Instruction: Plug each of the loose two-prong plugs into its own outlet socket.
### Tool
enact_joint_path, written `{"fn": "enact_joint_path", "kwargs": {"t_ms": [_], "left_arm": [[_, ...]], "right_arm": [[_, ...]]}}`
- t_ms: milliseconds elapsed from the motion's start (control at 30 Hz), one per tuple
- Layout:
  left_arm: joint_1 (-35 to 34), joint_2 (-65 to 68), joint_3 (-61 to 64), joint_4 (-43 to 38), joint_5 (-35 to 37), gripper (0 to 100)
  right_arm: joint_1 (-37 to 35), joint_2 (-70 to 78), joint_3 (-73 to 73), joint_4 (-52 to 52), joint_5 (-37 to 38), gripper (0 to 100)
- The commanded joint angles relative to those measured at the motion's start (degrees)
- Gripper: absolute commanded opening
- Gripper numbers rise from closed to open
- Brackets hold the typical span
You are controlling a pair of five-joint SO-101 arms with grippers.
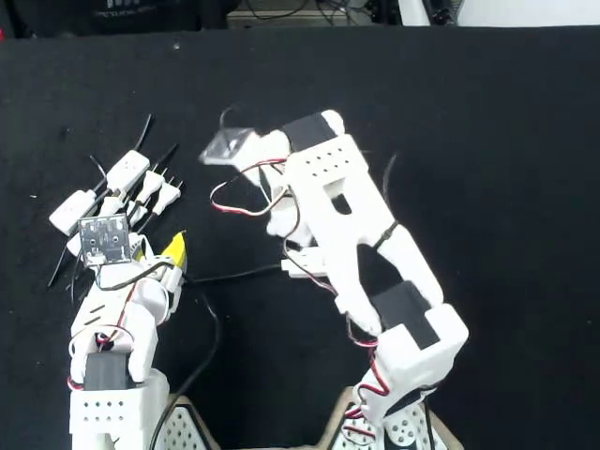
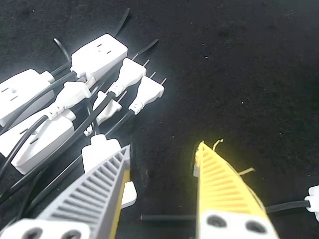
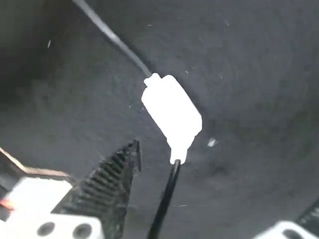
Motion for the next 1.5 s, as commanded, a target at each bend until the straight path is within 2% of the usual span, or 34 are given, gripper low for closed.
{"fn": "enact_joint_path", "kwargs": {"t_ms": [0, 167, 333, 600, 700, 800, 833, 900, 1100, 1267, 1467], "left_arm": [[-0.40, -0.44, -3.38, -0.79, 0.53, 21], [-0.57, -0.44, -3.47, -0.79, 0.53, 21], [-2.95, -0.44, -3.30, -1.32, 0.53, 21], [-0.92, -0.44, -3.56, -1.32, 0.53, 21], [-0.75, -0.44, -3.56, -1.32, 0.53, 21], [-1.01, -0.44, -3.65, -1.32, 0.53, 21], [-1.01, -0.44, -3.65, -1.41, 0.53, 21], [-0.92, -0.44, -3.65, -1.41, 0.44, 21], [-1.10, -0.44, -3.03, -3.52, 0.44, 21], [-1.10, -0.44, -2.95, -3.25, 0.44, 21], [-1.01, -0.44, -1.54, -3.69, 0.44, 21]], "right_arm": [[-1.05, -0.40, 2.15, 1.14, 16.88, 50.6], [-0.97, 1.98, 9.89, -0.62, 21.71, 50.6], [-0.79, 0.57, 20.70, -11.08, 23.12, 50.6], [0.18, -1.36, 33.01, -27.96, 23.56, 48.1], [2.99, 0.22, 33.27, -28.40, 22.33, 32.2], [5.80, 0.66, 32.57, -30.33, 19.96, 5.5], [6.86, 0.66, 31.96, -30.51, 19.08, 0.2], [9.23, 0.66, 30.55, -29.19, 16.88, 5.4], [13.71, 1.10, 26.86, -28.31, 9.76, 1.2], [18.81, 3.65, 24.48, -28.04, 8.35, 1.1], [32.18, 7.34, 14.90, -27.87, 8.35, 1.1]]}}
